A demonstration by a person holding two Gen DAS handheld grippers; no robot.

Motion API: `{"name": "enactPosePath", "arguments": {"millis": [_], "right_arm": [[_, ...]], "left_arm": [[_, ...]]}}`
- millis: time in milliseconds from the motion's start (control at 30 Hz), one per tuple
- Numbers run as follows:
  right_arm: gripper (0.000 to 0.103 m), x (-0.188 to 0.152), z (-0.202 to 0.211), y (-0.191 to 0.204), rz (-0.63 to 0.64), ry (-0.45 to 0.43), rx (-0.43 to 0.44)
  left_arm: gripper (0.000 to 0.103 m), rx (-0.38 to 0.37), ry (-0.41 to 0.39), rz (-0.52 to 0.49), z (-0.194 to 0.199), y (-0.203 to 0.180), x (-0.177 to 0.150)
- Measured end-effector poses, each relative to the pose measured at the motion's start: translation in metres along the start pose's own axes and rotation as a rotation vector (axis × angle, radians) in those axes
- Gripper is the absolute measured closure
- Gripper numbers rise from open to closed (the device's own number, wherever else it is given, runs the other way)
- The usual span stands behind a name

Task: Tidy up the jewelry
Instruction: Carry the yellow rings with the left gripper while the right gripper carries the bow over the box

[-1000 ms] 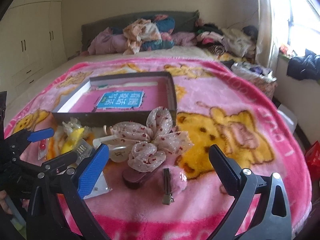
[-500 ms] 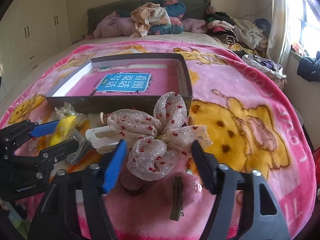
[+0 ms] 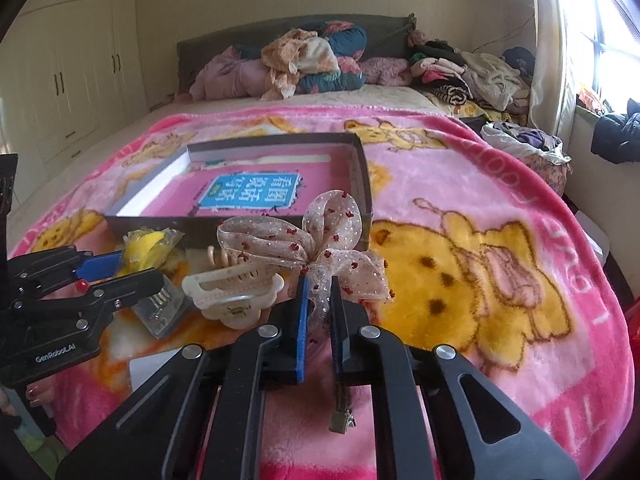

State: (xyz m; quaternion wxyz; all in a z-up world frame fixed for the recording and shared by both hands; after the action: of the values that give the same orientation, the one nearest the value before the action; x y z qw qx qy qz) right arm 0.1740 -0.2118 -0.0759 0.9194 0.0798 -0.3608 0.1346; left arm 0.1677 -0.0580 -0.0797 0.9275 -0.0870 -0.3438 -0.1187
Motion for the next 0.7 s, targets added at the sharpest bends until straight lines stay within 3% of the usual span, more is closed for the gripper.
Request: {"name": "enactPosePath", "arguments": {"millis": [233, 700], "right_arm": [[0.094, 0.010, 0.016, 0.006, -0.007, -0.039, 0.023], [0.094, 0.064, 0.013, 0.037, 0.021, -0.099, 0.101]], "left_arm": [[0.075, 0.014, -0.034, 0.022, 0.008, 0.010, 0.016], [0.075, 0.102, -0.090, 0.120, 0.016, 0.069, 0.046]]}}
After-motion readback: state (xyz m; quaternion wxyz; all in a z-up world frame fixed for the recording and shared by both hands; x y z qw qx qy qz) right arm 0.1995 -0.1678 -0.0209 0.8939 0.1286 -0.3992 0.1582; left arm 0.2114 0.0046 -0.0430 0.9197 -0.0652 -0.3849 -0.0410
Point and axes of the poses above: each gripper's, at about its wrist camera, not at the fingertips, and z roughly against the way its jaws point, y to its left, x to its top, the point moved 5 cm from there along -z, roughly the way its jaws point, and after that the axes turned 9 degrees about y, right-handed, at the moved point
